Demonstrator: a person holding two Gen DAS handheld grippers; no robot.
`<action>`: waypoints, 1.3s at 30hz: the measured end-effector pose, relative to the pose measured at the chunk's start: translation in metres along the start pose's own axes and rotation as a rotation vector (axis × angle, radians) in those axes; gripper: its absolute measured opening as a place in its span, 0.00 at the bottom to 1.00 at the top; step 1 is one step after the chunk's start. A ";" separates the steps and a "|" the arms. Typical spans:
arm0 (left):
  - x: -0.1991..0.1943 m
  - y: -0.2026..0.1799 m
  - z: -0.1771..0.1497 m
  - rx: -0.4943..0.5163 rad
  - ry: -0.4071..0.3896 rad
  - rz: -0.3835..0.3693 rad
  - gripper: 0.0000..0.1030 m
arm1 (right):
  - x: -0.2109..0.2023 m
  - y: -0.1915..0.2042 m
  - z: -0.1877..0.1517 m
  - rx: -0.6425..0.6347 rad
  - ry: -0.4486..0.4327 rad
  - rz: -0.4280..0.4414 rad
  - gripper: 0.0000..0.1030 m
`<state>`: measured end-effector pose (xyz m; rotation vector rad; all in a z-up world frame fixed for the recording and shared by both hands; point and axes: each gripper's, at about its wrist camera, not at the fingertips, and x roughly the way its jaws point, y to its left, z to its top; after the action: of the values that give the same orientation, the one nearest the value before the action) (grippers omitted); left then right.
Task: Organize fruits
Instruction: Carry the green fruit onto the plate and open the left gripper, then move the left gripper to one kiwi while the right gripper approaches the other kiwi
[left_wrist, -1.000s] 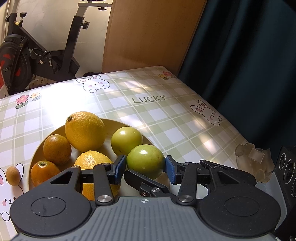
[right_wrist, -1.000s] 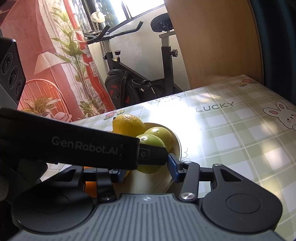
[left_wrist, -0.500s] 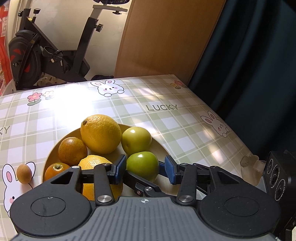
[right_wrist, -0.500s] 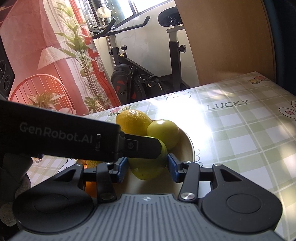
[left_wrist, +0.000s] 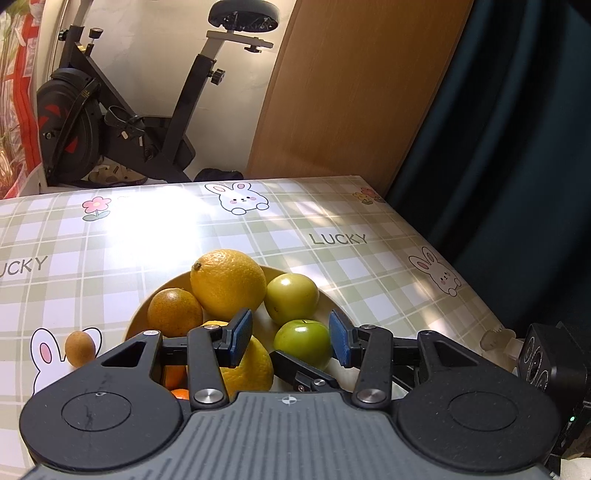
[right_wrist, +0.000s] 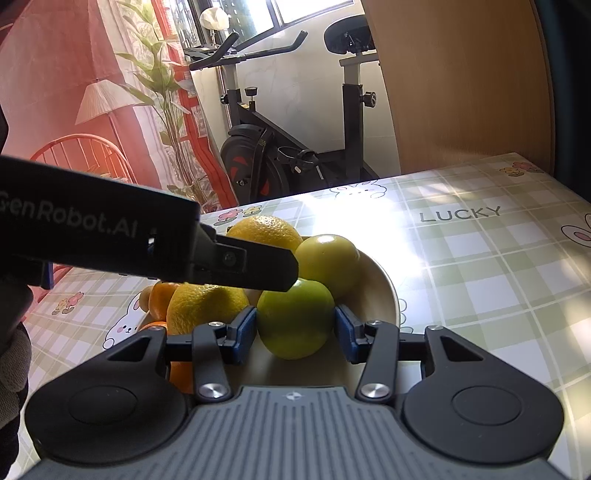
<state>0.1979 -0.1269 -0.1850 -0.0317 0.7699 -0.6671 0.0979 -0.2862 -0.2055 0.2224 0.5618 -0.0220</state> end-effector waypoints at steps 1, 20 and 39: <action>-0.003 0.004 0.001 -0.012 -0.008 0.004 0.46 | -0.001 -0.002 -0.001 0.007 -0.005 0.005 0.48; -0.072 0.094 -0.012 -0.241 -0.099 0.162 0.46 | -0.014 -0.004 -0.003 0.024 -0.065 -0.036 0.66; -0.108 0.143 -0.039 -0.346 -0.137 0.223 0.46 | -0.030 0.079 0.013 -0.180 -0.035 0.043 0.43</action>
<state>0.1940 0.0563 -0.1830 -0.3000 0.7363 -0.3110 0.0859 -0.2131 -0.1629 0.0589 0.5205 0.0662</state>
